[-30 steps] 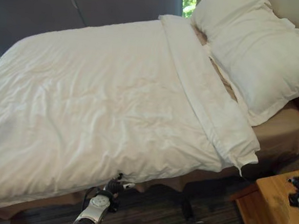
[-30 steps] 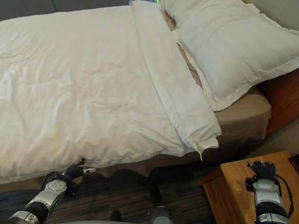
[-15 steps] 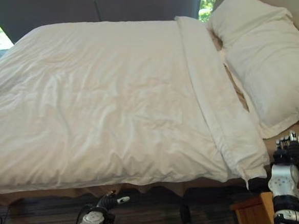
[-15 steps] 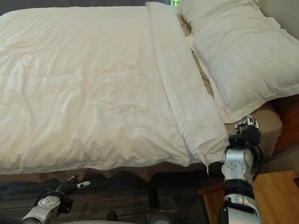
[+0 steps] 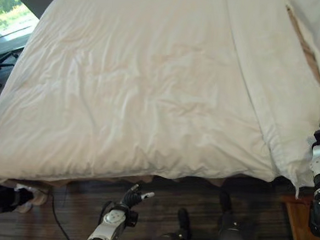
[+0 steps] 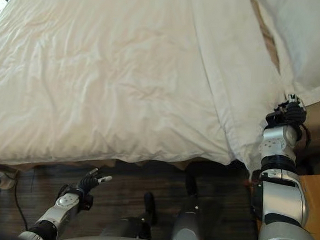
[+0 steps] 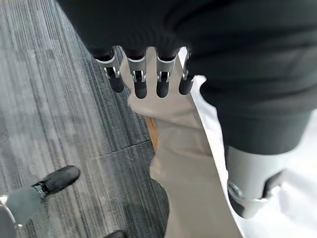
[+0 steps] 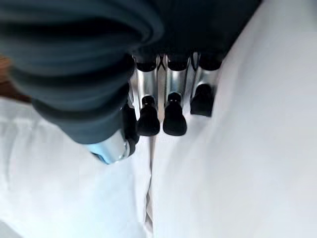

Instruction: Making the bed.

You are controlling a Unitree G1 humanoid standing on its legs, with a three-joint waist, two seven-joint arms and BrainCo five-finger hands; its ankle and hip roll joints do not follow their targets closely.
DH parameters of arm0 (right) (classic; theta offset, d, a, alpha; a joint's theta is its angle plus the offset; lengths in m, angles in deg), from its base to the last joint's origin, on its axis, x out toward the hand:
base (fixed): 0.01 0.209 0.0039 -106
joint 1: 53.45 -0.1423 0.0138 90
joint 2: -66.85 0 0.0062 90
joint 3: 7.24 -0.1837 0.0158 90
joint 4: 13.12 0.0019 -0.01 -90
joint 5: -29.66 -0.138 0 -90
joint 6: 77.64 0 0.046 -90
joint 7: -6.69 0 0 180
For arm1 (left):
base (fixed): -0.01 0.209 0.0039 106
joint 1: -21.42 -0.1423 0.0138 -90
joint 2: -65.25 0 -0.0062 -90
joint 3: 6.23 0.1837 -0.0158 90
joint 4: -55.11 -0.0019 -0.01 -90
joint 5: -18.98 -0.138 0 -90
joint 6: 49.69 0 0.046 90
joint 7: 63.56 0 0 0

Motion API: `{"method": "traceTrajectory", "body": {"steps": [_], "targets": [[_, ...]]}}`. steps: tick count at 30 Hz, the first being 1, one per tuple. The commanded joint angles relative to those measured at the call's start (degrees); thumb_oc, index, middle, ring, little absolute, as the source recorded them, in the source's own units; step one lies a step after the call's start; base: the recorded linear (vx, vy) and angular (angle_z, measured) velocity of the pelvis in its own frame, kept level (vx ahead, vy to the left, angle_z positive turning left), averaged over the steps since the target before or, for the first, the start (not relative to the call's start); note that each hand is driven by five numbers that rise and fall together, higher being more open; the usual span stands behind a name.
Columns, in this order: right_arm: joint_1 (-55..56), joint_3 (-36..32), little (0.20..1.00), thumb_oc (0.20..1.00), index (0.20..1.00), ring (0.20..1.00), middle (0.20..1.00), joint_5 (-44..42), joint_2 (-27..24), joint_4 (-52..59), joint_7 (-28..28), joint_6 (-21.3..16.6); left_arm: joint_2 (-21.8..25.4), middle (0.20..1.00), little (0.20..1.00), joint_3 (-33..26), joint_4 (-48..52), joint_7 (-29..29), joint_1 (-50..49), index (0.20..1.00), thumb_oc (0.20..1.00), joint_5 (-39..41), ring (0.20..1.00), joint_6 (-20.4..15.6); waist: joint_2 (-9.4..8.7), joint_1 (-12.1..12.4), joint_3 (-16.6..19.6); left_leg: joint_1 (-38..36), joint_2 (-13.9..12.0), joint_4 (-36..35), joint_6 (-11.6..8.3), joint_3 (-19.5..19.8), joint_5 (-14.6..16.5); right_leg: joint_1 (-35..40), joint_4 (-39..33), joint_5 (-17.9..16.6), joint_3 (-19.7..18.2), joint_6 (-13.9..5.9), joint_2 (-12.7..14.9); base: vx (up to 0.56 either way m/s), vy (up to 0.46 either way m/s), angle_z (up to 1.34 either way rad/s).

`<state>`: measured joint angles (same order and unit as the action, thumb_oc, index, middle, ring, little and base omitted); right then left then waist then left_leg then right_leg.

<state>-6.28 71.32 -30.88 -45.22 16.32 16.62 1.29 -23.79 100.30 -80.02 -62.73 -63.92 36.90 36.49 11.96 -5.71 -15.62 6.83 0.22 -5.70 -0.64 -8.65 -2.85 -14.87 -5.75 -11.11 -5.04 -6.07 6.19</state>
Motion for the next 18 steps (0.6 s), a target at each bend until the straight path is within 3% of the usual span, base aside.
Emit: {"method": "traceTrajectory", "body": {"steps": [1,6,7,11,12,13,14,15,18], "targets": [[3.4,-1.5,0.2,0.2,0.2,0.2,0.2,2.1,3.8,-7.7,-0.9,2.8,2.8,1.0,1.0,-0.7,-0.4,-0.7,3.1,1.0,1.0,3.2,1.0,-1.6,-2.2,0.9,-0.7,1.5,0.2,0.7,-1.31,1.4,0.8,1.6,0.7,4.7,-1.6,-1.42,1.5,0.0,0.0,0.0],[15.8,-4.4,0.2,0.2,0.2,0.2,0.2,4.3,10.8,-7.1,-1.8,4.0,1.9,1.0,1.0,-3.0,-4.5,-0.1,6.0,1.0,1.0,2.8,1.0,-1.1,-4.69,-0.6,0.7,0.3,-0.2,0.7,-1.15,1.2,1.6,2.7,0.7,5.2,-1.3,-1.64,1.3,0.01,-0.028,0.05],[19.9,-5.6,0.2,0.2,0.2,0.2,0.2,5.6,11.6,-8.4,-2.3,5.0,1.5,1.0,1.0,-3.5,-5.9,-0.4,6.4,1.0,1.0,2.2,1.0,-0.6,-6.15,-1.6,2.0,-0.9,-0.6,0.7,-1.06,0.9,2.2,3.7,0.7,5.4,-1.2,-1.61,1.2,0.07,-0.036,0.04],[26.0,-6.4,0.2,0.2,0.2,0.2,0.2,9.8,12.1,-9.1,-3.0,6.6,1.0,1.0,1.0,-4.0,-6.7,-1.3,5.7,1.0,1.0,1.5,1.0,0.1,-8.28,-2.7,4.1,-3.2,-1.2,0.7,-0.96,0.6,3.2,5.8,0.7,6.0,-0.8,-1.48,1.1,0.09,-0.035,0.06],[29.6,-4.4,0.2,0.2,0.2,0.2,0.2,16.7,11.9,-9.1,-3.5,7.9,0.5,1.0,1.0,-4.2,-6.7,-1.8,5.0,1.0,1.0,0.8,1.0,0.4,-9.86,-3.1,5.4,-4.5,-1.6,0.7,-0.95,0.6,3.7,7.1,0.7,6.3,-0.4,-1.38,1.0,0.06,-0.037,-0.11],[29.8,-4.4,0.2,0.2,0.2,0.2,0.2,16.9,11.9,-9.0,-3.5,7.9,0.5,1.0,1.0,-4.1,-6.7,-1.8,4.7,1.0,1.0,0.7,1.0,0.4,-9.9,-3.2,5.4,-4.8,-1.6,0.7,-0.95,0.7,3.8,7.3,0.7,6.4,-0.4,-1.38,1.0,0.07,-0.049,-0.05],[31.0,-3.0,0.542,0.542,0.542,0.542,0.542,20.7,11.5,-8.7,-3.7,8.3,0.5,1.0,1.0,-4.2,-6.5,-2.0,4.3,1.0,1.0,0.5,1.0,0.5,-10.68,-3.2,6.0,-5.5,-1.8,0.7,-0.99,0.7,4.0,7.9,0.7,6.5,-0.1,-1.36,0.9,0.04,-0.034,-0.05],[32.2,-1.9,1.0,1.0,1.0,1.0,1.0,23.7,11.6,-7.8,-3.6,8.7,0.4,1.0,1.0,-4.3,-6.3,-2.1,3.9,1.0,1.0,0.2,1.0,0.7,-11.43,-3.3,6.6,-6.1,-2.1,0.7,-0.95,0.8,4.2,8.6,0.7,6.6,-0.1,-1.27,0.8,0.05,-0.049,-0.08],[37.4,3.8,1.0,1.0,1.0,1.0,1.0,36.2,11.3,1.9,-4.3,8.9,0.1,1.0,1.0,-5.0,-5.7,-2.5,2.1,1.0,1.0,-1.9,1.0,1.3,-13.54,-3.9,8.1,-8.0,-2.6,0.7,-0.83,0.8,4.4,10.2,1.0,7.0,-0.6,-0.99,0.0,0.01,-0.04,-0.09]]}}
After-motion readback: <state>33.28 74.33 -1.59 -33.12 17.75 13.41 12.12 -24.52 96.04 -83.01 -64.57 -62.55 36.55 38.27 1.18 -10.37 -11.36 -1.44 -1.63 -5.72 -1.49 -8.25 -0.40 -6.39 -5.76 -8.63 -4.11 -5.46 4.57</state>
